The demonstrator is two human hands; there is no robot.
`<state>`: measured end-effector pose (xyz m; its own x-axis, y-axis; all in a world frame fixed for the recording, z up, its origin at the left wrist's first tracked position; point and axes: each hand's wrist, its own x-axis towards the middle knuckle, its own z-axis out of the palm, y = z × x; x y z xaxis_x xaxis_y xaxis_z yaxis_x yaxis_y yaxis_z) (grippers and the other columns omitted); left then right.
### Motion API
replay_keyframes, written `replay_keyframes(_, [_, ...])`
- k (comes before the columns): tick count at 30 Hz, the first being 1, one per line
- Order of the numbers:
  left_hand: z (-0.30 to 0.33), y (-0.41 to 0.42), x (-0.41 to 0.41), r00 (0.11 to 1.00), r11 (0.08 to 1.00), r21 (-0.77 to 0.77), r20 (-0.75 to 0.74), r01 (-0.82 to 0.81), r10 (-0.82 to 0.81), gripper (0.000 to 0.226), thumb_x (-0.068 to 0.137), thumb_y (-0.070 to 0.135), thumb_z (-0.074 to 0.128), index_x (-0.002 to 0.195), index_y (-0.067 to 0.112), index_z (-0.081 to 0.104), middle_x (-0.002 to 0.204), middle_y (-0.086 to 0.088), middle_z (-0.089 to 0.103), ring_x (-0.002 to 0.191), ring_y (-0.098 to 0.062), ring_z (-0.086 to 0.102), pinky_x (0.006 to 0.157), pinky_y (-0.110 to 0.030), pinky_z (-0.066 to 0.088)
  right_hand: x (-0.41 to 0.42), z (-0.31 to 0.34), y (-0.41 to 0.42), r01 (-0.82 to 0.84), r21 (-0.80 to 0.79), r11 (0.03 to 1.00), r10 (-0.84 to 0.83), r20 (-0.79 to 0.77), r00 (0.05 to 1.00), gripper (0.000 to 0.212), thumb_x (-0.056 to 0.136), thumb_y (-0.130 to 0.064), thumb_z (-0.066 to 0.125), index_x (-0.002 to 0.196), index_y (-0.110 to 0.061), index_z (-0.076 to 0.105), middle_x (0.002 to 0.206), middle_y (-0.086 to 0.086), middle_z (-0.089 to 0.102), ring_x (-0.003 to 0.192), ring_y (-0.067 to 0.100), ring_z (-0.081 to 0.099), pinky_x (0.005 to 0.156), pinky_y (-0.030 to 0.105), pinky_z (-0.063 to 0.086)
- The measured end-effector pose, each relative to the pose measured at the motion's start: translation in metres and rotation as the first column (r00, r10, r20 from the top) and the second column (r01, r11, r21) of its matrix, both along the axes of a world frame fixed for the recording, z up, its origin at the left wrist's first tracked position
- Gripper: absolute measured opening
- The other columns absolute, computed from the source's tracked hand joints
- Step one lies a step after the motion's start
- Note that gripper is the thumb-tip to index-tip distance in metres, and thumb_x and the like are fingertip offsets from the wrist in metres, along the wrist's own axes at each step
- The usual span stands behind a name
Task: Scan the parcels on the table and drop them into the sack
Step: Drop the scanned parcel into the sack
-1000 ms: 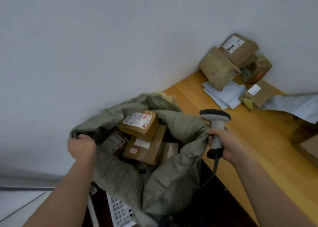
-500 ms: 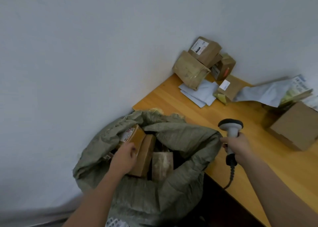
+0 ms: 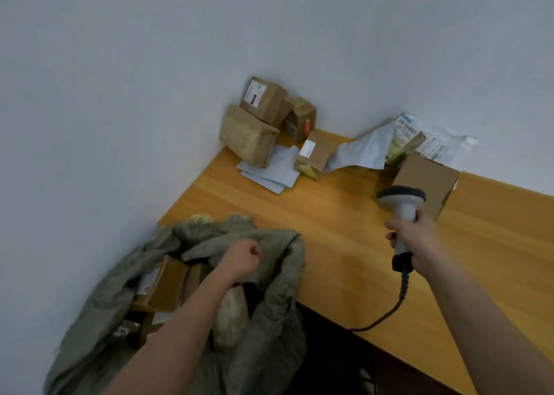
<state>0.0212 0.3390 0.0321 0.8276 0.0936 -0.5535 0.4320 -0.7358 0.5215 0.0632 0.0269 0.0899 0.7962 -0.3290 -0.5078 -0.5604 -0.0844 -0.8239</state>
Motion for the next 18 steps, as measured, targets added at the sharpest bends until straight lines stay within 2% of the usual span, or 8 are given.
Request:
replay_keyframes(2, [0.013,-0.033,0.023,0.994,1.0,0.015,0.108,0.015,-0.017,0.025,0.096,0.003,0.043,0.081,0.017,0.057,0.096,-0.007,0.059,0.084,-0.018,0.056,0.07,-0.03,0.046,0.008,0.004,-0.025,0.035,0.025,0.999,-0.036,0.023,0.999,0.033,0.091,-0.003,0.062,0.118,-0.012,0.046,0.088,0.012,0.053,0.061,0.02,0.055,0.054,0.034,0.045])
replay_keyframes(4, [0.023,-0.072,0.044,0.979,0.999,-0.006,0.199,0.038,-0.036,0.019,0.097,0.005,0.043,0.097,0.014,0.06,0.107,-0.007,0.059,0.093,-0.018,0.053,0.076,-0.028,0.043,0.018,0.008,-0.052,0.06,0.042,0.997,-0.062,0.033,0.998,0.031,0.091,-0.003,0.062,0.118,-0.01,0.047,0.085,0.013,0.053,0.061,0.02,0.053,0.054,0.034,0.045])
replay_keyframes(6, [0.031,-0.115,0.062,0.965,0.997,-0.015,0.252,0.08,-0.074,0.023,0.098,0.007,0.045,0.115,0.012,0.059,0.12,-0.006,0.056,0.099,-0.016,0.05,0.08,-0.027,0.042,0.027,0.011,-0.082,0.073,0.045,0.996,-0.075,0.037,0.996,0.029,0.091,-0.004,0.061,0.117,-0.009,0.048,0.08,0.013,0.054,0.061,0.022,0.052,0.056,0.035,0.045])
replay_keyframes(8, [0.035,-0.157,0.079,0.961,0.991,-0.018,0.247,0.131,-0.122,0.029,0.099,0.01,0.047,0.127,0.013,0.054,0.129,-0.005,0.052,0.105,-0.016,0.05,0.082,-0.027,0.043,0.036,0.012,-0.115,0.095,0.053,0.994,-0.098,0.053,0.994,0.028,0.091,-0.004,0.061,0.116,-0.01,0.048,0.081,0.014,0.055,0.063,0.023,0.053,0.058,0.037,0.045])
replay_keyframes(12, [0.035,-0.233,0.114,0.947,0.97,0.021,0.21,0.244,-0.243,0.039,0.1,0.015,0.047,0.138,0.015,0.044,0.141,-0.007,0.044,0.122,-0.022,0.049,0.086,-0.029,0.043,0.06,0.004,-0.18,0.165,0.087,0.982,-0.171,0.071,0.983,0.032,0.092,-0.006,0.062,0.118,-0.014,0.046,0.091,0.012,0.055,0.064,0.021,0.056,0.058,0.036,0.047])
replay_keyframes(18, [0.016,-0.326,0.149,0.949,0.968,-0.001,0.198,0.249,-0.244,0.056,0.098,0.019,0.053,0.148,0.016,0.028,0.144,-0.006,0.037,0.123,-0.024,0.048,0.096,-0.032,0.044,0.094,-0.018,-0.242,0.22,0.189,0.957,-0.236,0.062,0.97,0.028,0.093,-0.005,0.06,0.117,-0.012,0.047,0.09,0.012,0.054,0.066,0.021,0.056,0.058,0.034,0.047])
